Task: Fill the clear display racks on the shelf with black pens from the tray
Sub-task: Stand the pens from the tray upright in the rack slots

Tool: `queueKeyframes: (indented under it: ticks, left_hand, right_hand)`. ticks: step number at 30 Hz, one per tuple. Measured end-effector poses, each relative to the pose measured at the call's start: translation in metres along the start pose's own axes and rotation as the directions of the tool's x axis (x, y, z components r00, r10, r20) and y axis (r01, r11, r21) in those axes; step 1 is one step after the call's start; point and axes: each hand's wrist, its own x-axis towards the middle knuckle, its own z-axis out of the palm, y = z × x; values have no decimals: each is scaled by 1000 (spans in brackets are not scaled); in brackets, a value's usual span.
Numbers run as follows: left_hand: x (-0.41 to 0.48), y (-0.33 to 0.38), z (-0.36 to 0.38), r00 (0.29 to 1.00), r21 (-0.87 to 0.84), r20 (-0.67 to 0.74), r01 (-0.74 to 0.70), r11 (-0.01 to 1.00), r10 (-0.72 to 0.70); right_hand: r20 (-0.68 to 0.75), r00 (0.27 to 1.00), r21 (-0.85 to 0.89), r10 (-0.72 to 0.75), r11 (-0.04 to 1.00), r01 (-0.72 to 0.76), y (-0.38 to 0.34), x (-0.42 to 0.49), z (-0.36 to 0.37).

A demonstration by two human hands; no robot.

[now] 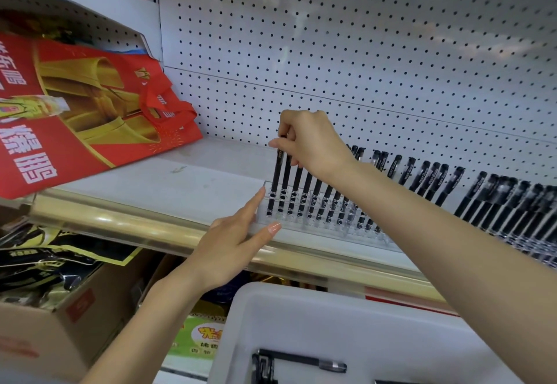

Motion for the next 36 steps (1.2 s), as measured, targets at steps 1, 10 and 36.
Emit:
queueKeyframes:
  ticks: [1,10,36]
  left_hand:
    - [0,1,0,1000,-1,1,-1,1000,1]
    - [-3,12,-6,999,-55,37,38,998,-36]
    - [-140,31,63,996,413,79,2,911,-38]
  right_hand:
    - [6,1000,9,4,1000,-4,-1,0,1]
    - [1,1000,-34,11,999,-11,-3,-11,-5]
    - [612,767,120,195,935,-334,16,-290,63]
